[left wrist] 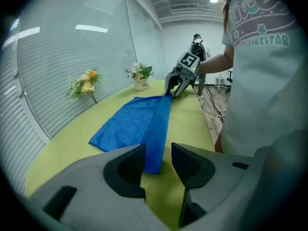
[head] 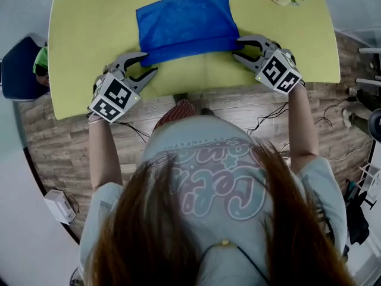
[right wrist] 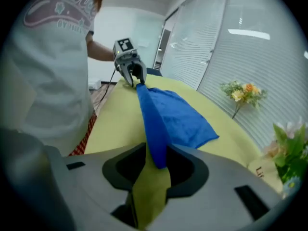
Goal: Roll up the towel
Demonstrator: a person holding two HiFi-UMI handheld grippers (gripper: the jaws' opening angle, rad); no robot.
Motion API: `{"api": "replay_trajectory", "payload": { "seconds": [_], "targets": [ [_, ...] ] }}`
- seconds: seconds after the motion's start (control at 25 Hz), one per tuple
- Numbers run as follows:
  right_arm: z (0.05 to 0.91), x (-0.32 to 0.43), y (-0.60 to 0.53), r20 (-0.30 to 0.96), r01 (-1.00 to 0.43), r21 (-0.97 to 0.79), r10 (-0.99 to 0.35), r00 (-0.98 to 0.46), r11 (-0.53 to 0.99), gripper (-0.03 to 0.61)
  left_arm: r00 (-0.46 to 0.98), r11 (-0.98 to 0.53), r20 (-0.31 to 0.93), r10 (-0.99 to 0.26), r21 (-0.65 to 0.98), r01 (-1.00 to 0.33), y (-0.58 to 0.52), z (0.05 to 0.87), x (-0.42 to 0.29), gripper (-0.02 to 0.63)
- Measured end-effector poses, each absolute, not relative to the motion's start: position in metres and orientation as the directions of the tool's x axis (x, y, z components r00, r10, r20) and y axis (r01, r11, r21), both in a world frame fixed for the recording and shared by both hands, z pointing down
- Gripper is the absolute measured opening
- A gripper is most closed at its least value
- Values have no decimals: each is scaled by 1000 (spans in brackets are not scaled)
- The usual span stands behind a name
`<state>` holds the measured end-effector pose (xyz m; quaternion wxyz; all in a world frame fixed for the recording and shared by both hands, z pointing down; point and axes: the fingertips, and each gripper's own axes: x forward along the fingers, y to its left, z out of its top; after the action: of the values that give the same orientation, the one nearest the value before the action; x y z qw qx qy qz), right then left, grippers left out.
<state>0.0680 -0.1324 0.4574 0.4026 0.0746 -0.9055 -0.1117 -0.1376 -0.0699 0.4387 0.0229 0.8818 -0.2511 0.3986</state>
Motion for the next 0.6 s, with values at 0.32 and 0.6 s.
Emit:
{"api": "replay_trajectory", "payload": {
  "seconds": [0.32, 0.6],
  "targets": [
    [463, 78, -129, 697, -96, 150, -174, -696, 984, 110, 502, -862, 764, -405, -136, -489, -78, 453, -156, 123],
    [461, 81, -138, 688, -126, 187, -221, -691, 974, 30, 508, -848, 746, -431, -142, -510, -82, 455, -156, 84]
  ]
}}
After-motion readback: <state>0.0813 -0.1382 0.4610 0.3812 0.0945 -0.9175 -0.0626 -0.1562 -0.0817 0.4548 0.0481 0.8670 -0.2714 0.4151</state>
